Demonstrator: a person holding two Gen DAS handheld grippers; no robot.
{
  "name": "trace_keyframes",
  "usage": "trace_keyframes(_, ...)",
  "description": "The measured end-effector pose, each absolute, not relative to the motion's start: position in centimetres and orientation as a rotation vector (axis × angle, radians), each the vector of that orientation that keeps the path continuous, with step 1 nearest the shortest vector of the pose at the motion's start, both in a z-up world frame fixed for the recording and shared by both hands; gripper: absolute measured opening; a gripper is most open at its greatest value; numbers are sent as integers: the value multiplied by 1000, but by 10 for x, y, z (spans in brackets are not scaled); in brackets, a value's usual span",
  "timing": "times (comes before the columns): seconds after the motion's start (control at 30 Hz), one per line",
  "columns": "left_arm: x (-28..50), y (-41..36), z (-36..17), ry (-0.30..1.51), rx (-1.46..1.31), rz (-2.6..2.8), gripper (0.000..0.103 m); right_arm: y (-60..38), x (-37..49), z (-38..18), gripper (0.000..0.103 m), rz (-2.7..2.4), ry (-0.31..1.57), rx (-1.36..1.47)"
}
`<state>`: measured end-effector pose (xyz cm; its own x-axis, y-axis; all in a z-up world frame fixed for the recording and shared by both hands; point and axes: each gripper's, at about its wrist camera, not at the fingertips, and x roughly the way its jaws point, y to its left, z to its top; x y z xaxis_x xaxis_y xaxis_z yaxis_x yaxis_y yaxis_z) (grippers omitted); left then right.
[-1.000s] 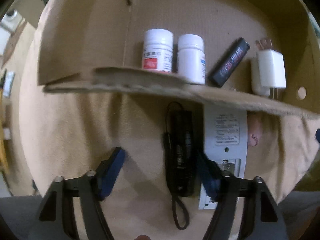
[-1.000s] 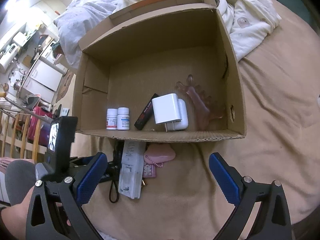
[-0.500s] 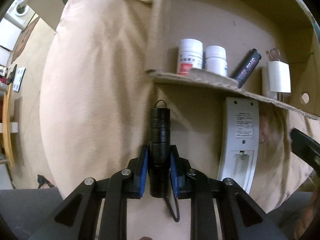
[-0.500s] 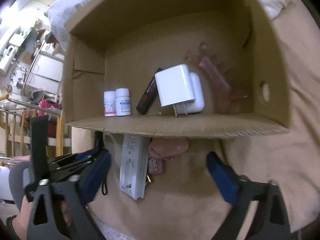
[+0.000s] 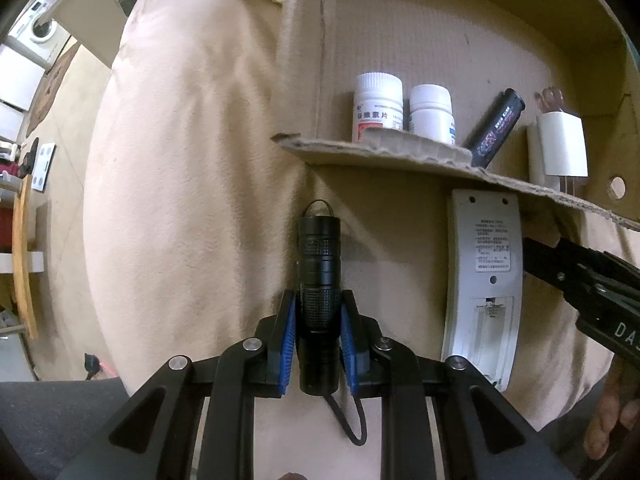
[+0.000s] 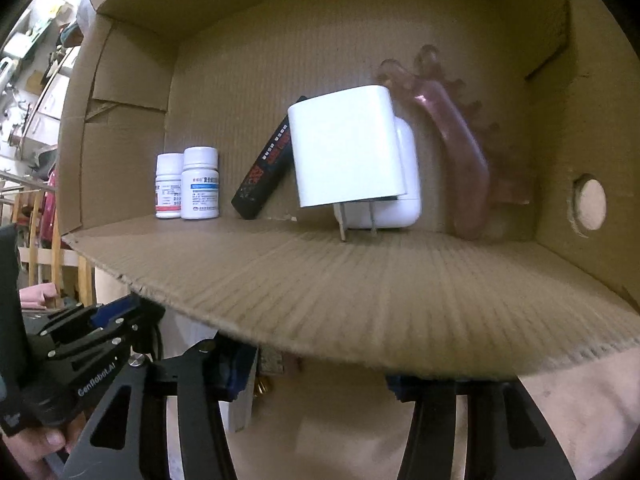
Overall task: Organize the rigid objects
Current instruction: 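Grasp the black flashlight with the left gripper while the right grasps the pink case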
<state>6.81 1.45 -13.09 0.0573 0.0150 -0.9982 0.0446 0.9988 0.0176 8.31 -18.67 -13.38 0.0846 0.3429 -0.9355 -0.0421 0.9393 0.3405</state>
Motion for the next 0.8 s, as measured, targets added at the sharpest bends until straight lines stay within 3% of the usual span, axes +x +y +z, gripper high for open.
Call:
trace_keyframes(0.17,75,4,-126,1520,41,-17,19,-174,84,-138,55,289,1457,155)
trace_keyframes(0.2,78,3,-124,1520,42,-17,19,-173,84,-136,45,285,1448,154)
trace_keyframes(0.27,79,2,-124,1517,50,-16,19,-175,83,-135,37,282,1442,159)
trace_keyframes(0.8,61,-2,-125,1483,80,-6,19,-195,47,-116,36,315,1399,198)
